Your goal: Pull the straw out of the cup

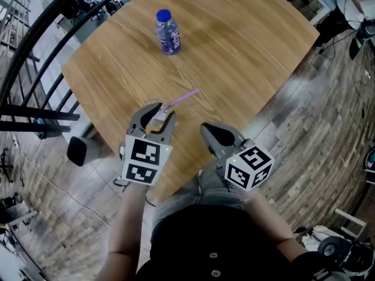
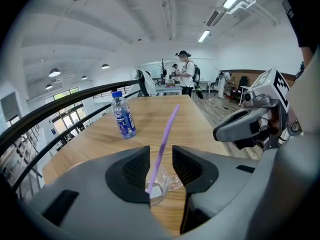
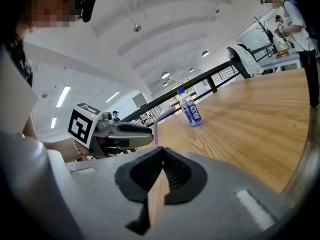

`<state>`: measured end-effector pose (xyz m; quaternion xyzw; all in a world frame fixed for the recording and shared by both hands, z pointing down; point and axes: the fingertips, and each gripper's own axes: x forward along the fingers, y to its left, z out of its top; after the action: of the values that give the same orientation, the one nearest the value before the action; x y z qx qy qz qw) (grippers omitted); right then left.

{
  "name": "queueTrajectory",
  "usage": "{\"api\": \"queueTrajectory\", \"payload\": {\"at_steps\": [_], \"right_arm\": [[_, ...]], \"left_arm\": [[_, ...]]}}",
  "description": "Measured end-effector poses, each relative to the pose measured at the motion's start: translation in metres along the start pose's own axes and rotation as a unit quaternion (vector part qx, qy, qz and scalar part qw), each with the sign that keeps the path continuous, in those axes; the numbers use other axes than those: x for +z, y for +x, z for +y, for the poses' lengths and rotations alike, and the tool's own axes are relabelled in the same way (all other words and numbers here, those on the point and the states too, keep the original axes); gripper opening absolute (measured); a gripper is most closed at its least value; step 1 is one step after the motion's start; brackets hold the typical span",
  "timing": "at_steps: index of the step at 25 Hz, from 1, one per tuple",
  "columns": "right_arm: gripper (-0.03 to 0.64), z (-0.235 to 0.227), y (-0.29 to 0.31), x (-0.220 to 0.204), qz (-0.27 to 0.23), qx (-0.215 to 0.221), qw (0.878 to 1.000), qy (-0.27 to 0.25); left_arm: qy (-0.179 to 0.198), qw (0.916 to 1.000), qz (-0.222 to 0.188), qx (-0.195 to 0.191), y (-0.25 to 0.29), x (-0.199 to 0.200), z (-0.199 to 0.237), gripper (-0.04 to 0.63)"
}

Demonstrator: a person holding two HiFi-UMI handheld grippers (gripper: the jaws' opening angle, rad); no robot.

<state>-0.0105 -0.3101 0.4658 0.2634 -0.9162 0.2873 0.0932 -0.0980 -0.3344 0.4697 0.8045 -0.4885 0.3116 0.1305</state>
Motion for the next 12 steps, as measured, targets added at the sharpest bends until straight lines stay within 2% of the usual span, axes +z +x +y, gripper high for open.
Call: {"api": "queueTrajectory", "payload": {"at_steps": [7, 10, 12], "right_arm": [[-0.002, -0.004, 0.002, -0.005, 0.006, -0.005, 1.0, 0.004], [-0.002, -0.005, 0.002, -0.005, 0.009, -0.008, 1.0, 0.006], [-0.002, -0.009, 0.004, -0.005, 0.01, -0.011, 1.0, 0.008]], "left_arm": [[0.027, 0.999, 0.034, -0.007, 0.016, -0.013, 0.002, 0.14], [0.044, 0.9981, 0.042, -0.006, 0.02, -0.015, 0.002, 0.099], [0.06, 0.997, 0.048, -0.005, 0.023, -0.015, 0.004, 0.095]]}}
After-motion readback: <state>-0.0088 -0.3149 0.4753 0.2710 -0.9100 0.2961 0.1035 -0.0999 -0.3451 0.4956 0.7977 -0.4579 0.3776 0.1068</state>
